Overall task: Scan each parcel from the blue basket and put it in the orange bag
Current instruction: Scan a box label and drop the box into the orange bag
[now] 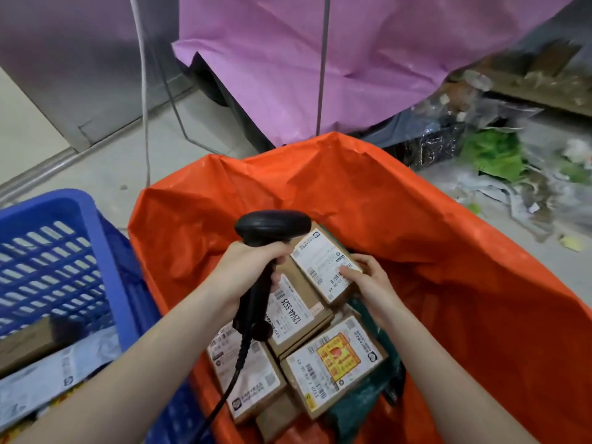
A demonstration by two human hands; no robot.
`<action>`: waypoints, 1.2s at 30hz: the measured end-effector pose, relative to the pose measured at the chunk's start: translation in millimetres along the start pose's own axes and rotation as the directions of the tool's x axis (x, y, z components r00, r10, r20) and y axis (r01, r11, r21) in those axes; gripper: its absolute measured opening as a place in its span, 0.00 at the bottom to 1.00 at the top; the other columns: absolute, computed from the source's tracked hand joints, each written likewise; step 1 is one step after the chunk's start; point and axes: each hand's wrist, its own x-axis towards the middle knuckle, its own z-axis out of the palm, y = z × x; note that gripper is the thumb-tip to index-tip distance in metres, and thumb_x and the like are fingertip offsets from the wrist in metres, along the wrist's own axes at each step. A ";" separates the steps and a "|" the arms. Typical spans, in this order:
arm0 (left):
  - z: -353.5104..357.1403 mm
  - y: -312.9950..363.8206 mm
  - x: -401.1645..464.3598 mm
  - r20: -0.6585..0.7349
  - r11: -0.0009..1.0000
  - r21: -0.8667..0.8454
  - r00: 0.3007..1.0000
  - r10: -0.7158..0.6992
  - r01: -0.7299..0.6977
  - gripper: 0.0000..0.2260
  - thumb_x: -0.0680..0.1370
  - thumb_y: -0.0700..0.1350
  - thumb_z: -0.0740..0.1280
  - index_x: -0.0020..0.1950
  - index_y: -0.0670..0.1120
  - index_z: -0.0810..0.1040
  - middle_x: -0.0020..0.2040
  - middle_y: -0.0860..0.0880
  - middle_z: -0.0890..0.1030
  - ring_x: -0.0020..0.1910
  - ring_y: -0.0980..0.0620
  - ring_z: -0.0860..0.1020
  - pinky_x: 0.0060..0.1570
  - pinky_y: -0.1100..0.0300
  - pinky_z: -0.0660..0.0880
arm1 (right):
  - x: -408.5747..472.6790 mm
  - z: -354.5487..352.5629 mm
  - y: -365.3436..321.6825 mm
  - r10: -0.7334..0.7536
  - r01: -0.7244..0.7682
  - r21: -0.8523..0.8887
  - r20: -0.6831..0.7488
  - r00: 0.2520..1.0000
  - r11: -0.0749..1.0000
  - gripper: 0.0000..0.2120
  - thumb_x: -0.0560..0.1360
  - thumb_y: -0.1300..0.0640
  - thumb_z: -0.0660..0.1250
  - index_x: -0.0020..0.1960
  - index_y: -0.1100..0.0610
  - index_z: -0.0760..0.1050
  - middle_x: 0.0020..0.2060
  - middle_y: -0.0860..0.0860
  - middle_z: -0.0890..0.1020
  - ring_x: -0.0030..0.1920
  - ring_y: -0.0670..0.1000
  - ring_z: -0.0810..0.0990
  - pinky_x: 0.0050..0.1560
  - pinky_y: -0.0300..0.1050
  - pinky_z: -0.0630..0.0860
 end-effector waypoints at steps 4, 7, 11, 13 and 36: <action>-0.2 -4.3 5.8 0.016 1.000 0.004 0.999 0.031 -0.031 0.03 0.73 0.38 0.70 0.42 0.40 0.77 0.32 0.47 0.72 0.25 0.53 0.69 0.25 0.62 0.68 | 8.2 -1.1 1.1 -0.003 0.002 -0.189 -0.008 1.000 0.982 0.14 0.76 0.59 0.67 0.61 0.53 0.71 0.55 0.52 0.79 0.50 0.50 0.80 0.42 0.41 0.76; -1.3 -4.0 3.9 -0.003 0.999 -0.023 0.999 0.049 -0.049 0.03 0.73 0.38 0.70 0.42 0.42 0.77 0.31 0.48 0.73 0.26 0.53 0.69 0.26 0.62 0.69 | 8.4 -4.6 0.8 0.000 0.001 -0.356 0.004 1.000 0.935 0.20 0.75 0.60 0.68 0.65 0.54 0.71 0.52 0.50 0.79 0.53 0.50 0.79 0.46 0.42 0.74; -4.3 8.6 -9.1 -0.015 0.995 -0.063 0.997 0.074 -0.075 0.04 0.73 0.38 0.70 0.40 0.43 0.76 0.31 0.49 0.73 0.25 0.54 0.69 0.25 0.63 0.68 | -0.1 -4.0 -12.1 -0.067 0.045 -0.429 -0.037 0.997 0.902 0.34 0.72 0.55 0.71 0.75 0.53 0.61 0.68 0.55 0.69 0.67 0.56 0.70 0.67 0.54 0.69; -7.2 18.7 -21.2 -0.016 0.992 -0.078 0.995 0.094 -0.095 0.05 0.74 0.39 0.70 0.40 0.42 0.76 0.29 0.50 0.73 0.24 0.54 0.69 0.25 0.65 0.69 | -10.7 -0.9 -28.4 -0.119 0.094 -0.405 -0.037 0.992 0.910 0.35 0.73 0.54 0.71 0.75 0.52 0.61 0.72 0.55 0.66 0.69 0.56 0.67 0.67 0.52 0.68; -168.7 99.0 -287.3 -0.223 0.880 -0.139 0.880 0.419 -0.454 0.05 0.74 0.40 0.70 0.41 0.41 0.75 0.31 0.49 0.74 0.24 0.52 0.70 0.25 0.63 0.69 | -298.9 158.8 -203.5 -0.637 0.735 -0.243 0.375 0.673 0.633 0.26 0.74 0.58 0.71 0.69 0.52 0.69 0.59 0.49 0.71 0.59 0.45 0.70 0.57 0.40 0.67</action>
